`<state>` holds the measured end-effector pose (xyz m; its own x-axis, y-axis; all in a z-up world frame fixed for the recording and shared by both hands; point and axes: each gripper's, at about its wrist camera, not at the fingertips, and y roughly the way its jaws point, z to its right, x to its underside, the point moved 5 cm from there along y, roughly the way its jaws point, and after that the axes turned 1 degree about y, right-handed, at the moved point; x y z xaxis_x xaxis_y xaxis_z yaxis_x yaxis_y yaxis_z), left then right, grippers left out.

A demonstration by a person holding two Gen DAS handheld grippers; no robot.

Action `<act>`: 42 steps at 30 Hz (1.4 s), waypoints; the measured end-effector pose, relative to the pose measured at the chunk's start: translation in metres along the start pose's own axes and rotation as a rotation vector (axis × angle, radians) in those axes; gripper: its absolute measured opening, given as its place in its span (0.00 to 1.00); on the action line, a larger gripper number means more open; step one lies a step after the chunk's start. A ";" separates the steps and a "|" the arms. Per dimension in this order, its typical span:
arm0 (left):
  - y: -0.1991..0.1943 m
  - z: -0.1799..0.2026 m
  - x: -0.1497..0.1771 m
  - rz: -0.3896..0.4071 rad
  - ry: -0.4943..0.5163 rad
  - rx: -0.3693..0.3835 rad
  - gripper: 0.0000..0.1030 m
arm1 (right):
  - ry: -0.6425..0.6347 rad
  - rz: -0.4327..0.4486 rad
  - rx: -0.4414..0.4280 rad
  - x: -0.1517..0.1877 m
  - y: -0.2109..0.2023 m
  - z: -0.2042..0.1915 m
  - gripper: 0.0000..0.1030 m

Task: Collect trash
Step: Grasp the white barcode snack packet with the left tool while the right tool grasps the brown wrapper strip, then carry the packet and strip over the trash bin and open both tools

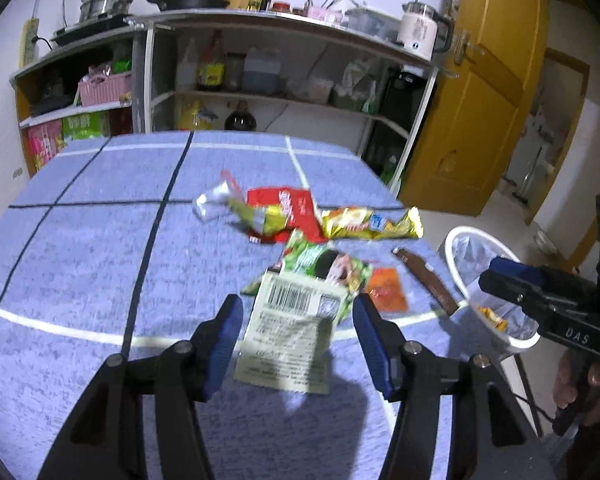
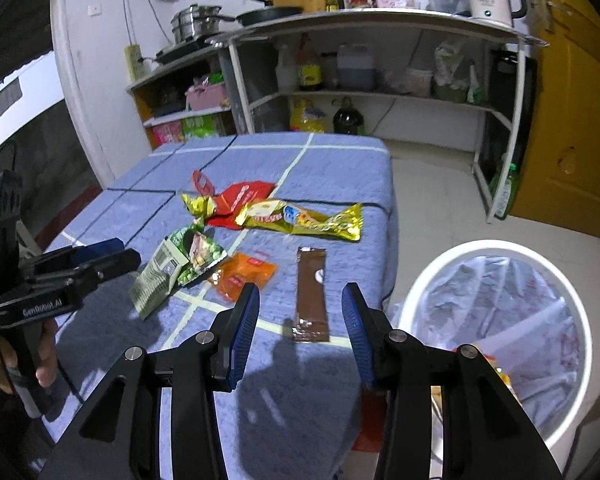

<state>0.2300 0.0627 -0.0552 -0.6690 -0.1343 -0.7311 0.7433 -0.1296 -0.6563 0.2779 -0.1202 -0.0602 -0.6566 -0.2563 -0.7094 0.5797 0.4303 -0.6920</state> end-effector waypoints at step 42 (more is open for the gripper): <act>-0.005 -0.001 0.008 -0.028 0.027 0.021 0.35 | -0.021 -0.062 0.031 -0.003 0.027 -0.009 0.17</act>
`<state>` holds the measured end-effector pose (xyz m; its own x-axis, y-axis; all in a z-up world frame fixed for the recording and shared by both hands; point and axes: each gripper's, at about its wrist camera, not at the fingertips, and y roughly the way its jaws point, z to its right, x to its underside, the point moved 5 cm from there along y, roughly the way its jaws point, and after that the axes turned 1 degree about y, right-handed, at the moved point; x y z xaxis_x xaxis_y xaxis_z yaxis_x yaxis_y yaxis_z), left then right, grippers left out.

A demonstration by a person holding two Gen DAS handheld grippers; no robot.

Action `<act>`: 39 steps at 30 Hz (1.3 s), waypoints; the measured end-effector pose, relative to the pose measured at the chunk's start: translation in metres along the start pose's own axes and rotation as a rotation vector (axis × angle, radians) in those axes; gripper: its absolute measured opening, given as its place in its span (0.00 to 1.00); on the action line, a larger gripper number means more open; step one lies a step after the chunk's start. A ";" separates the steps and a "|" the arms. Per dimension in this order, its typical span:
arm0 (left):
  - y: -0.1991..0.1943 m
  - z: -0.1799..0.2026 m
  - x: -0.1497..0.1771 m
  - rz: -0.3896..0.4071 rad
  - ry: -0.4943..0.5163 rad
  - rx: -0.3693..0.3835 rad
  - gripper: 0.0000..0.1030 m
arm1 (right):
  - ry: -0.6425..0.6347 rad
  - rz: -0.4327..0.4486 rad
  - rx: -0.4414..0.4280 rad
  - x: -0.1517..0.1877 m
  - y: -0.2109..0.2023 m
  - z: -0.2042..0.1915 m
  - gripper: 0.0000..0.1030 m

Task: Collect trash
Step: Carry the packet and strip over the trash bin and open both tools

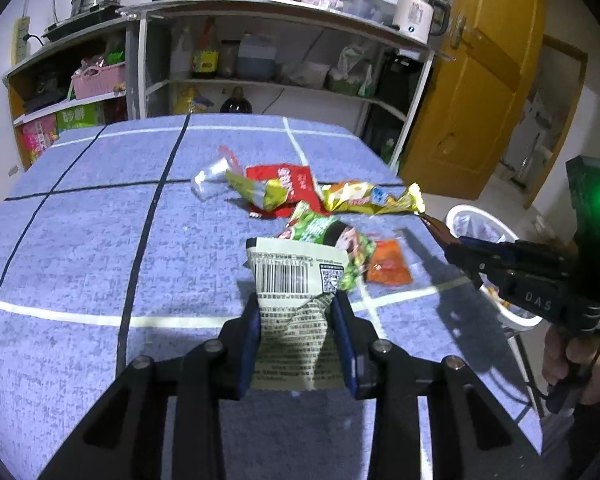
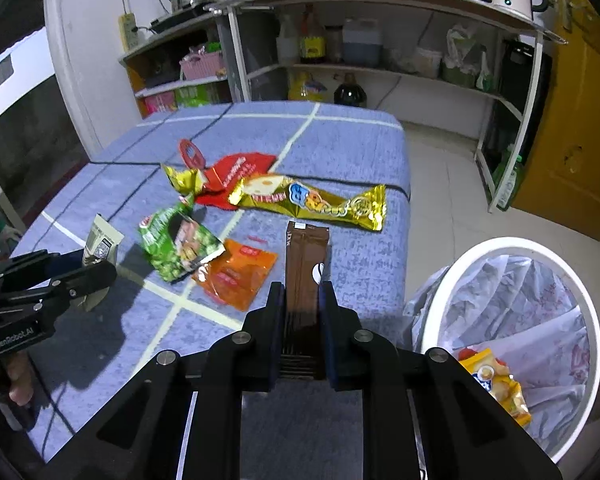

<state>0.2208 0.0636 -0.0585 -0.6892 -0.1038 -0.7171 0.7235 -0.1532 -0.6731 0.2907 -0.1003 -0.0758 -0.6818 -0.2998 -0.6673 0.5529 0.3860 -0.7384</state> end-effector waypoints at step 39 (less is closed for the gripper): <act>0.075 0.229 -0.041 -0.070 0.172 0.300 0.39 | 0.318 0.087 0.262 0.068 -0.097 0.179 0.17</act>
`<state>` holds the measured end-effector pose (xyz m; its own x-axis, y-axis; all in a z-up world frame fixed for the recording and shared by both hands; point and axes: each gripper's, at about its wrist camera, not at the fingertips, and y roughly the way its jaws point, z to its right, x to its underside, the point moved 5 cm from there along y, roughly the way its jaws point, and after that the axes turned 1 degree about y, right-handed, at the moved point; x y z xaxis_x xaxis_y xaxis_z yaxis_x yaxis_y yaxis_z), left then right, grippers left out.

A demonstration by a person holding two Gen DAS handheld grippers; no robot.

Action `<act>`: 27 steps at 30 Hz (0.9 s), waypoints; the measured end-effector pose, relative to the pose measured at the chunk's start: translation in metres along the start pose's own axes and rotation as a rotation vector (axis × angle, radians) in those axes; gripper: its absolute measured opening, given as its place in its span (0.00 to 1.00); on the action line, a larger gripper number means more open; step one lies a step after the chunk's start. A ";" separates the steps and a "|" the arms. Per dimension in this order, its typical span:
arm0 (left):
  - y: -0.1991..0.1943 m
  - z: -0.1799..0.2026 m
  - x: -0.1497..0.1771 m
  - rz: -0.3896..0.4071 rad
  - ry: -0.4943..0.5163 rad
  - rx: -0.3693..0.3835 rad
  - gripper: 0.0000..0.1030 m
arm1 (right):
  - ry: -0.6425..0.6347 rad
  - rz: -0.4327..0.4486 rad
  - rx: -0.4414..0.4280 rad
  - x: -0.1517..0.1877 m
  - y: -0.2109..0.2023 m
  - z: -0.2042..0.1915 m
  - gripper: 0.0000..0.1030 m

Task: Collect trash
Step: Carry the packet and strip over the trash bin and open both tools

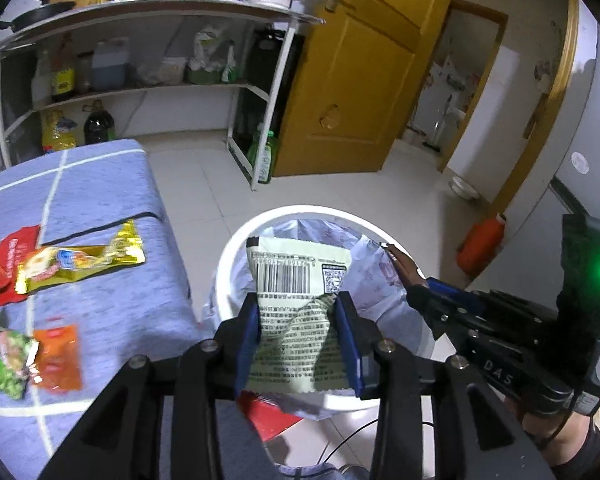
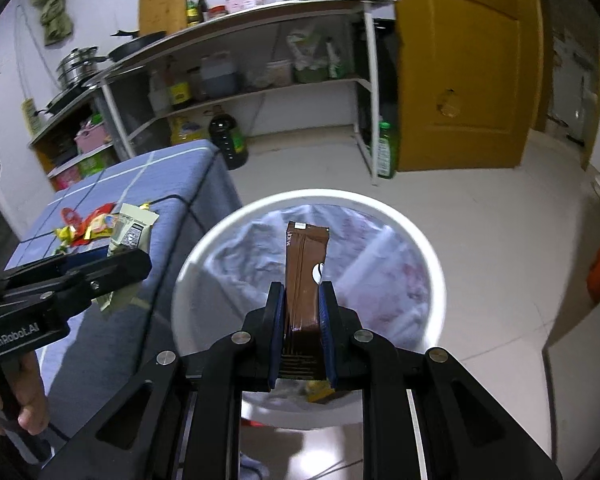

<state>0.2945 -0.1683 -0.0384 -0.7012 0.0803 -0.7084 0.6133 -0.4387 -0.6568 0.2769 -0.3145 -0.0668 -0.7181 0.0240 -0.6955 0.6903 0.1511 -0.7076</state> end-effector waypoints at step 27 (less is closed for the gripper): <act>0.019 -0.007 -0.006 -0.032 -0.068 0.008 0.54 | 0.028 -0.023 0.045 0.002 0.009 0.014 0.21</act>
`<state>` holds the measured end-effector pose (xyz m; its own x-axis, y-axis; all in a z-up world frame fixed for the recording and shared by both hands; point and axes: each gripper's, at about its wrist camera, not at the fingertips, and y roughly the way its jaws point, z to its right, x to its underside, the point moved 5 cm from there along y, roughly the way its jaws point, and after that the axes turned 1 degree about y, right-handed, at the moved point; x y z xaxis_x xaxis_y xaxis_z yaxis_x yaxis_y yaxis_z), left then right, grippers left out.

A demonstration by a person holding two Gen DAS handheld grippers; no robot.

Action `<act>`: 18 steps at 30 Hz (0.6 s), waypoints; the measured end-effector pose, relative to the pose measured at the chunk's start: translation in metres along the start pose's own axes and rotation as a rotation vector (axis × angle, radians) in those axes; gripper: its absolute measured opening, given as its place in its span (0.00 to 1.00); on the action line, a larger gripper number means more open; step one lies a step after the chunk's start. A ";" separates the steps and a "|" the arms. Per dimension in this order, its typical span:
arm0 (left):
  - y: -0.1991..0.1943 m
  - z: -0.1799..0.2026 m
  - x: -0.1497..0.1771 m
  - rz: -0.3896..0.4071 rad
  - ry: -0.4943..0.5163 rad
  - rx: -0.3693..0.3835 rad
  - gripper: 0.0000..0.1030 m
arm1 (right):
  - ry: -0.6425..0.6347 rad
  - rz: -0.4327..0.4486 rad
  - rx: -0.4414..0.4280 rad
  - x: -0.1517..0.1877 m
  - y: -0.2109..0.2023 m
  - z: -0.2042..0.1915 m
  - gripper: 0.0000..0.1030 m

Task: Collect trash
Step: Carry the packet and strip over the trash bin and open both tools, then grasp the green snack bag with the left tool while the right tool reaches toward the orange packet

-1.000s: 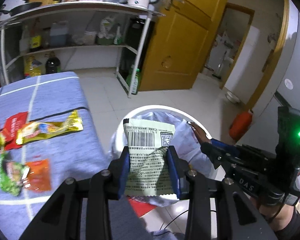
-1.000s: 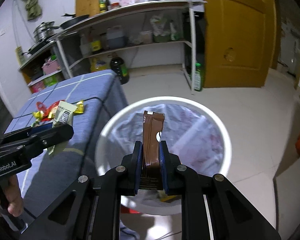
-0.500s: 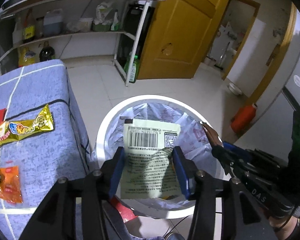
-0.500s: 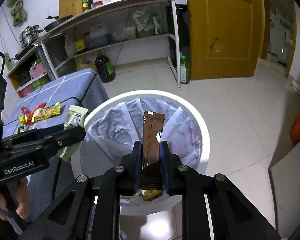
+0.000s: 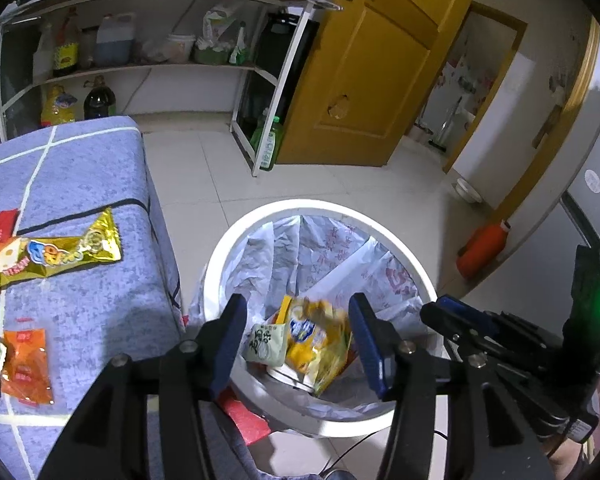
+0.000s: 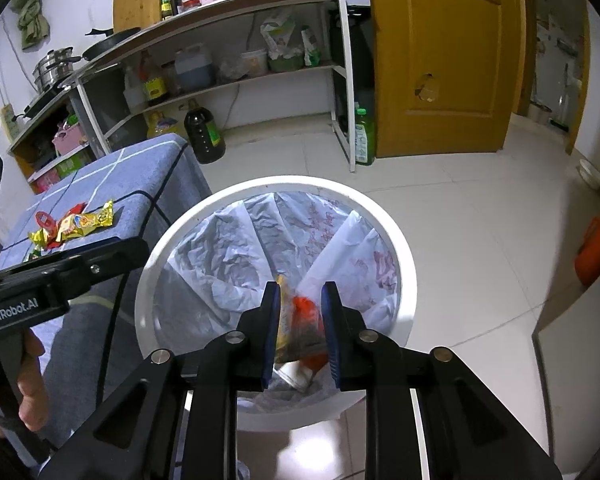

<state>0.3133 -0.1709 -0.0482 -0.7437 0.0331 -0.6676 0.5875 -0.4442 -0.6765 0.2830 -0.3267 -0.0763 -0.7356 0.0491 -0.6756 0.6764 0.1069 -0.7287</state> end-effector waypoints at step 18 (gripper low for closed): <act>-0.081 -0.027 0.007 0.126 0.004 -0.042 0.54 | -0.071 0.071 -0.073 -0.008 -0.027 -0.039 0.21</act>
<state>0.2692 -0.1101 -0.0064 -0.6618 -0.0171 -0.7495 0.6894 -0.4067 -0.5994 0.2693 -0.2911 -0.0469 -0.6798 -0.0114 -0.7333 0.7204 0.1776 -0.6705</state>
